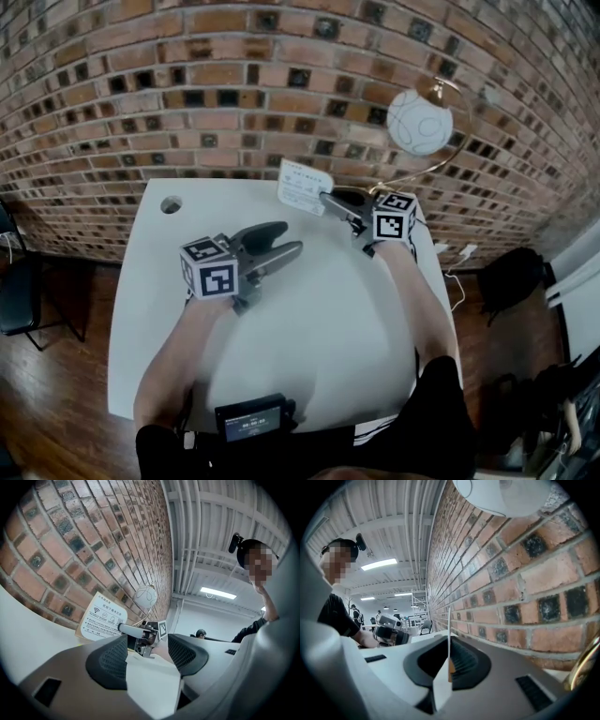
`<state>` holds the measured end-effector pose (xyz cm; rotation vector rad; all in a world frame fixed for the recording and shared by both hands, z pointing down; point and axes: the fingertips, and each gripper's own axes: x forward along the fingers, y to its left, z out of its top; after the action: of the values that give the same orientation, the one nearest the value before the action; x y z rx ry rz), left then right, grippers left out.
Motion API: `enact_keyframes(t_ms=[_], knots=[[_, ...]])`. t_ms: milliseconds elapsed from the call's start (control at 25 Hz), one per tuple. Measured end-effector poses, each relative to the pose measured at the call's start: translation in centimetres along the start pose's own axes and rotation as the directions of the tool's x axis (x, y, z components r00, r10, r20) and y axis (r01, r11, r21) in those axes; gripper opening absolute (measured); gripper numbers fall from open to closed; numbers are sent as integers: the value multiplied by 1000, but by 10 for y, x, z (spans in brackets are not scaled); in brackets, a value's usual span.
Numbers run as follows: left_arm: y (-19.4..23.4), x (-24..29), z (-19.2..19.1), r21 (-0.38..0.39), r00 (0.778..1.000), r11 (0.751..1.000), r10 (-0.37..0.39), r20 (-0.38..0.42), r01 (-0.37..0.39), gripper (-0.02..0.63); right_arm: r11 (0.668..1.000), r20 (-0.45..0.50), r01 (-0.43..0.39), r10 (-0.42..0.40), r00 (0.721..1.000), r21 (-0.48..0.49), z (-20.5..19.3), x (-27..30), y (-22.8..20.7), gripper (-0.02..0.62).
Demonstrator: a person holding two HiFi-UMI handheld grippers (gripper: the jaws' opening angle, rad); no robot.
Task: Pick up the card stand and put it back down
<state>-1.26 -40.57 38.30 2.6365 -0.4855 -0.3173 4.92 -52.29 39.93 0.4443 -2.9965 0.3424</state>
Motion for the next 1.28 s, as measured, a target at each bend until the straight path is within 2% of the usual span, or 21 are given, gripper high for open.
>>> enact_keyframes(t_ms=[320, 720, 880, 960, 1080, 1280], knots=[[-1, 6, -5, 3, 1000, 1000, -8, -11, 8, 264, 999, -67, -46, 45, 997, -22, -14, 23, -18, 29], [1, 6, -5, -15, 1000, 1000, -5, -3, 5, 265, 998, -73, -56, 55, 996, -11, -26, 33, -28, 31], [3, 5, -5, -12, 1000, 1000, 0, -2, 0, 264, 999, -115, 6, -10, 993, -34, -31, 34, -37, 47], [4, 5, -6, -7, 1000, 1000, 3, -5, -3, 264, 998, -131, 53, -57, 990, -39, -33, 33, -42, 94], [3, 6, -5, -13, 1000, 1000, 1, -5, -1, 264, 992, -143, 123, -125, 982, -25, -34, 27, -50, 124], [5, 6, -4, -17, 1000, 1000, 6, -4, -6, 265, 979, -187, 204, -206, 961, -28, -41, 17, -50, 127]])
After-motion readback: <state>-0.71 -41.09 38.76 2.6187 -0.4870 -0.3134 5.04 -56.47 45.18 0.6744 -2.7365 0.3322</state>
